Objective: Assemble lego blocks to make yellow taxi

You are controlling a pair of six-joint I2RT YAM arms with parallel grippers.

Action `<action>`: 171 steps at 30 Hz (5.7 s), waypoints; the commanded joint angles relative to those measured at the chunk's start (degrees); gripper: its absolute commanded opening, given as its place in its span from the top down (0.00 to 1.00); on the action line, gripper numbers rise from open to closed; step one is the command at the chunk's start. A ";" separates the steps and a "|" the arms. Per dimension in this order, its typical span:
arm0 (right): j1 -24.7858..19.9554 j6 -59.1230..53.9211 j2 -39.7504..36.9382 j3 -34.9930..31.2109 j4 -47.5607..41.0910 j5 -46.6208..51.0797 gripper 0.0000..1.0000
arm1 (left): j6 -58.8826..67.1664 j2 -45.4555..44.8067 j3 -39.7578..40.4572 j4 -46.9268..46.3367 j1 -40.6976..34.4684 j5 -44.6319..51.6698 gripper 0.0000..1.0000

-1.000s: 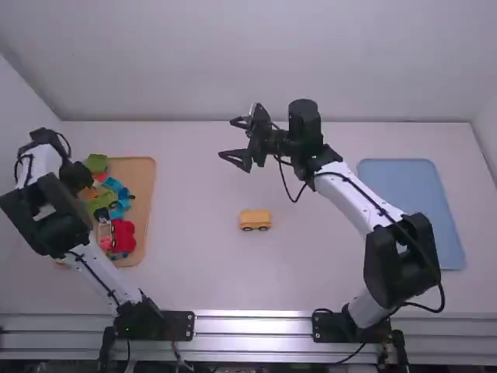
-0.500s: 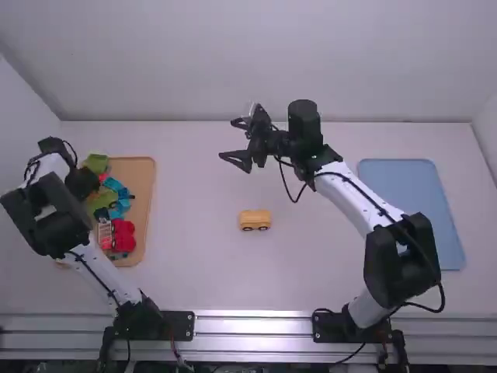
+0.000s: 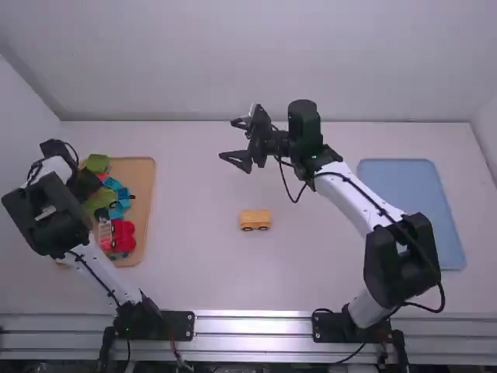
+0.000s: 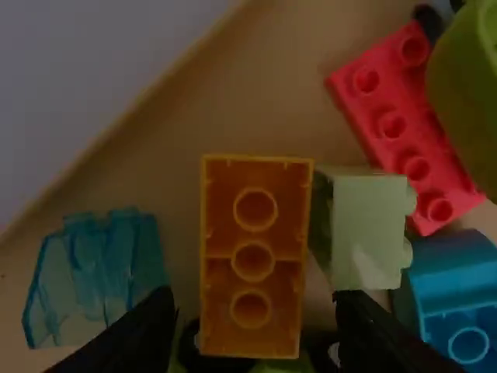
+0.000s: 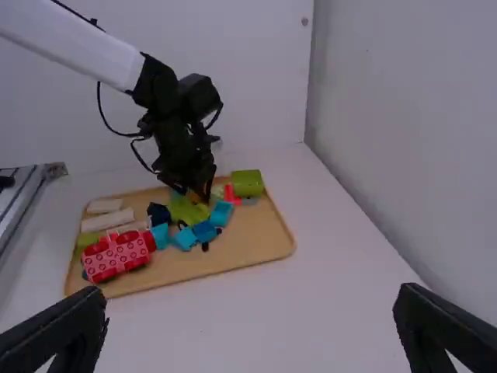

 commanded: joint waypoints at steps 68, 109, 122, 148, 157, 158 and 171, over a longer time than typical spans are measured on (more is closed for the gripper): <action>-2.91 2.21 1.55 1.60 -0.87 -6.73 0.01 | 19.41 -53.68 -45.27 37.13 -19.93 51.17 0.98; -2.47 4.15 6.29 1.68 6.62 -34.03 0.58 | 2.54 -38.77 -53.35 92.06 -40.28 71.60 0.98; -1.70 4.15 6.29 1.68 6.62 -32.22 0.71 | 1.01 -38.80 -53.35 93.31 -40.26 71.19 0.97; 1.92 4.42 -6.75 8.37 -33.92 45.16 0.96 | 8.76 -38.91 -53.35 58.80 -40.89 34.53 0.01; 7.48 1.99 1.11 13.81 -52.50 48.94 0.97 | 9.75 -47.87 -42.49 35.39 -40.89 16.76 0.01; 7.87 1.95 2.51 14.36 -53.40 48.96 0.97 | 10.49 -49.92 -39.93 30.32 -40.89 14.47 0.01; 15.74 -11.41 19.17 31.95 -62.69 41.62 1.00 | 7.89 -83.58 -40.54 15.23 -40.63 0.00 0.01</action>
